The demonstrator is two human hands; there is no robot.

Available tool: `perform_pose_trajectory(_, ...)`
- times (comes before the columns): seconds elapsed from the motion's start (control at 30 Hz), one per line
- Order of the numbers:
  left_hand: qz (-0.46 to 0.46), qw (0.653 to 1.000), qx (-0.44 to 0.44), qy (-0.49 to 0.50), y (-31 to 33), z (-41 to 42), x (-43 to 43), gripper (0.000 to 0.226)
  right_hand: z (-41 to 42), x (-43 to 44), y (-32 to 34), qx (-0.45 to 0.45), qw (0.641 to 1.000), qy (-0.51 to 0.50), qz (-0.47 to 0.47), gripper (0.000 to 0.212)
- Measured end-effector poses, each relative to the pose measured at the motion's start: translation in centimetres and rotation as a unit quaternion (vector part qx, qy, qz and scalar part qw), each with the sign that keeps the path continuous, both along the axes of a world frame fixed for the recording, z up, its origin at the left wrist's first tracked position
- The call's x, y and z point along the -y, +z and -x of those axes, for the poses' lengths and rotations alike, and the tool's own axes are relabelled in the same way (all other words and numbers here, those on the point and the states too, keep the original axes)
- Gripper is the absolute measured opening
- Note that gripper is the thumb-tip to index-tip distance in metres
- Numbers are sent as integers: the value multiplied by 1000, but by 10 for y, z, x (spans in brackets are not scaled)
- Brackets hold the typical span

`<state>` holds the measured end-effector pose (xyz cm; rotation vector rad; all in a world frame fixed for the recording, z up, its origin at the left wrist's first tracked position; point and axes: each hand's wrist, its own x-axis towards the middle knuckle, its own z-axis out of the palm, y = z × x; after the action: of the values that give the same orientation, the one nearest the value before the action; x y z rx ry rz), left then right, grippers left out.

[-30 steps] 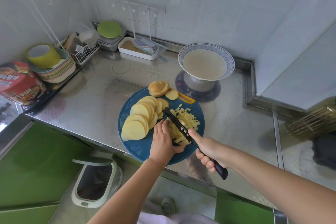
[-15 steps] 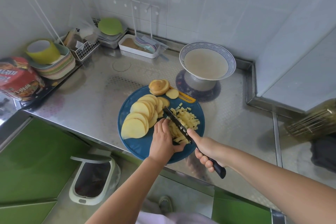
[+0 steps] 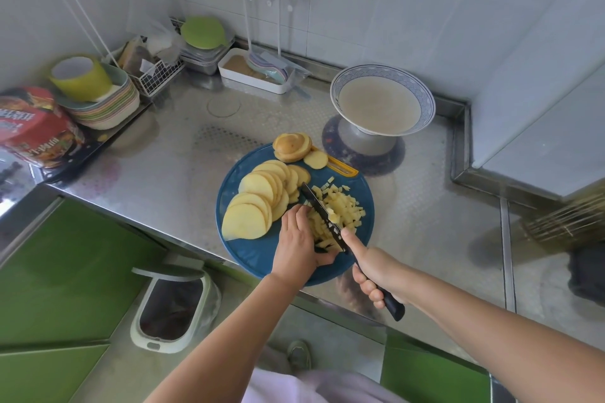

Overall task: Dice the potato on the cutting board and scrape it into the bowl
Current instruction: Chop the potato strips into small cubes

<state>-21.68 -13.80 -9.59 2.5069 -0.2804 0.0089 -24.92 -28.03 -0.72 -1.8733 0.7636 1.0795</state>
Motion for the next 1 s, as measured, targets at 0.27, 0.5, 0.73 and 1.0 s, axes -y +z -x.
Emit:
perform_pose_trajectory(0.27, 10, 1000, -2, -1, -2, -2, -1, 98, 3, -3, -11, 22, 1000, 13, 13, 73)
perform_pose_trajectory(0.5, 1, 1000, 3, -3, -4, -2, -1, 96, 7, -3, -19, 41, 999, -4, 0, 73)
perform_pose_trajectory(0.73, -3, 1000, 30, 3, -6, -2, 0, 98, 14, -8, -34, 87, 996, -8, 11, 76)
perform_pose_trajectory(1.0, -34, 999, 39, 10, -2, -1, 3, 94, 12, -3, -34, 76, 996, -34, -29, 71)
